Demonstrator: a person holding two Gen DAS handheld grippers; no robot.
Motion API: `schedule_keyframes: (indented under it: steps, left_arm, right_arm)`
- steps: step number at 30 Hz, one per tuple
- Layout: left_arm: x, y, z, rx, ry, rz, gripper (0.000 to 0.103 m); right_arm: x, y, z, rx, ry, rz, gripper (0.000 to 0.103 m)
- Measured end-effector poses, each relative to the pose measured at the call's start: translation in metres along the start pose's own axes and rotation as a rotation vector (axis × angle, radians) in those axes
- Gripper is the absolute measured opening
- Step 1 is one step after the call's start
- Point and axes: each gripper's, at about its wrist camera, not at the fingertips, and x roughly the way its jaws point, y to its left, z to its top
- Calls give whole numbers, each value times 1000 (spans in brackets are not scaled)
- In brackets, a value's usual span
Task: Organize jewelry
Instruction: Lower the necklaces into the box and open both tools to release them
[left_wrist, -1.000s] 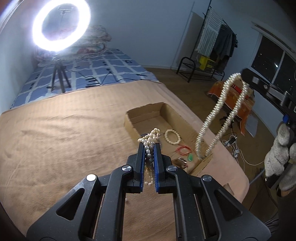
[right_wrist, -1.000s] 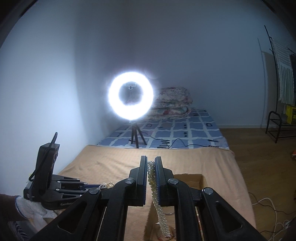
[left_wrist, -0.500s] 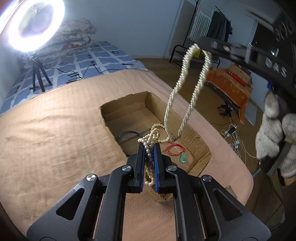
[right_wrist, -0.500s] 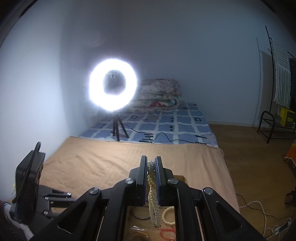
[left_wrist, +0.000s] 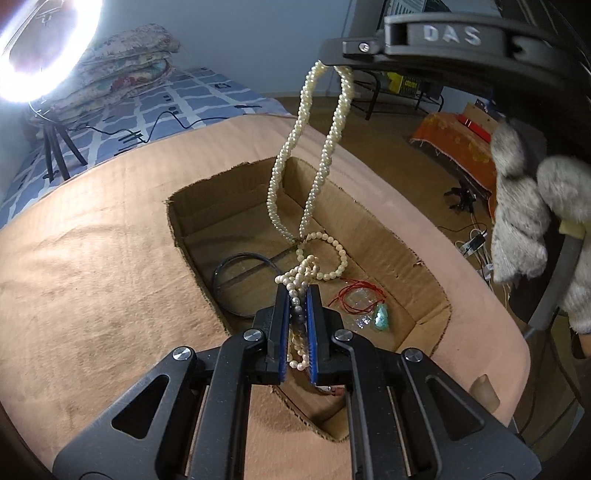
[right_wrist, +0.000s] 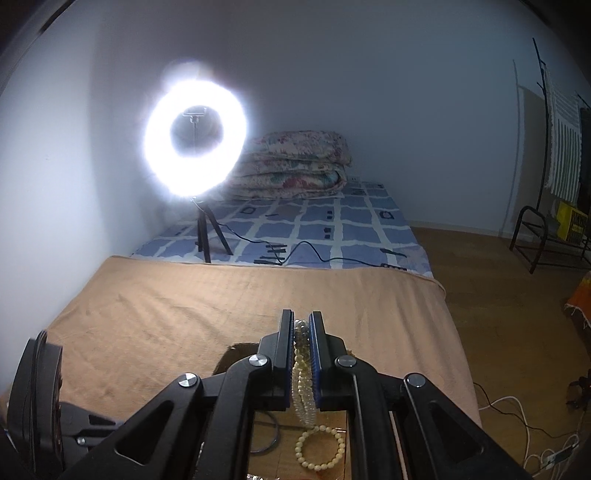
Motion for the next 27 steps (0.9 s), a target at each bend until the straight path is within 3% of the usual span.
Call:
schedule_keyframes:
  steps: [27]
  left_arm:
    - [39,-3,-3,11,56,36,6]
  right_arm:
    - [59,-21,-33,52,148,18,5]
